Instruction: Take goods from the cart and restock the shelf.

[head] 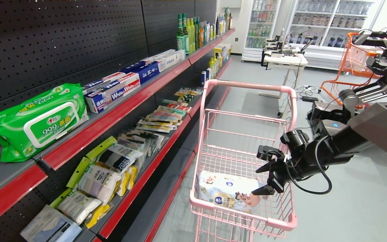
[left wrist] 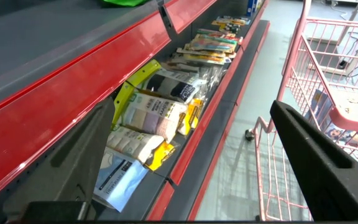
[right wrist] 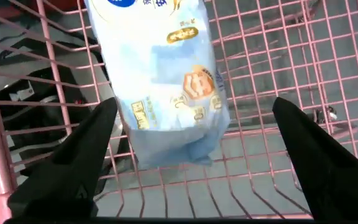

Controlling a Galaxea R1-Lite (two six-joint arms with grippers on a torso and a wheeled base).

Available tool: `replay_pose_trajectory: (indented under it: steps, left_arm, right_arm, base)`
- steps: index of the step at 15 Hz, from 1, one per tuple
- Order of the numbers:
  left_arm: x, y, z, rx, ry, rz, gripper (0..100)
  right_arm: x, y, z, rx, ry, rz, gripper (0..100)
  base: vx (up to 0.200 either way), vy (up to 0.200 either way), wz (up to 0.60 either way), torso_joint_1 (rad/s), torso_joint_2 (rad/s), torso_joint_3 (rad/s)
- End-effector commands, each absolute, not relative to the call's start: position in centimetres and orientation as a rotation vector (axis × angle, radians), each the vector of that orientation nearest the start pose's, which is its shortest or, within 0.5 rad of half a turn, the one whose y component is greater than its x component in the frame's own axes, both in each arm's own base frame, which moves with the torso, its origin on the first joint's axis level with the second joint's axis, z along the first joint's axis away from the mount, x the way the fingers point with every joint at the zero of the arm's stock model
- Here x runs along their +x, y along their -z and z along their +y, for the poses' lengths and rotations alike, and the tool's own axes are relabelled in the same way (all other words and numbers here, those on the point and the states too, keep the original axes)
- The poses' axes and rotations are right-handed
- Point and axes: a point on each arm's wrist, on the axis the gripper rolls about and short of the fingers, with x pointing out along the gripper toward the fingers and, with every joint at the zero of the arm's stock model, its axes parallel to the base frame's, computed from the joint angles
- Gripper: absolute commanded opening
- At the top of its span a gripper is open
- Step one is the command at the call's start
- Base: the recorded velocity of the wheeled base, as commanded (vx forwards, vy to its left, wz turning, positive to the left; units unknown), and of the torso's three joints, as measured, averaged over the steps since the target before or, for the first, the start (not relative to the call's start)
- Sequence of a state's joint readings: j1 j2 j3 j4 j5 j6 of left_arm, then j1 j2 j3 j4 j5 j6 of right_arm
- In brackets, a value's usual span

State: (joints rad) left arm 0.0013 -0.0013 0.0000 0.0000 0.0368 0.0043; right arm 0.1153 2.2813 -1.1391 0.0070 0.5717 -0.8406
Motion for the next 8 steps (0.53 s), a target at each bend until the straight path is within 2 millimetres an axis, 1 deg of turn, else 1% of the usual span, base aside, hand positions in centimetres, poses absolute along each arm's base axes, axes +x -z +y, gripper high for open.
replay_pose_trajectory:
  steps: [1,5,8]
  left_arm:
    - [-2.3,-7.5,0.1,0.005,-0.038,0.000,100]
    - [-2.3,-7.5,0.1,0.003,-0.038,0.000,100]
    - [-2.3,-7.5,0.1,0.005,-0.038,0.000,100]
  right_arm:
    - [37.4,0.2,6.3,-0.462,-1.046,0.813,100]
    - [37.4,1.0,7.6,-0.480,-1.075,0.821,100]
    - [37.9,2.4,8.0,-0.483,-1.078,0.817,100]
  base:
    - [0.000,0.000,0.00,0.000,0.00,0.000]
    - [0.000,0.000,0.00,0.000,0.00,0.000]
    - [0.000,0.000,0.00,0.000,0.00,0.000]
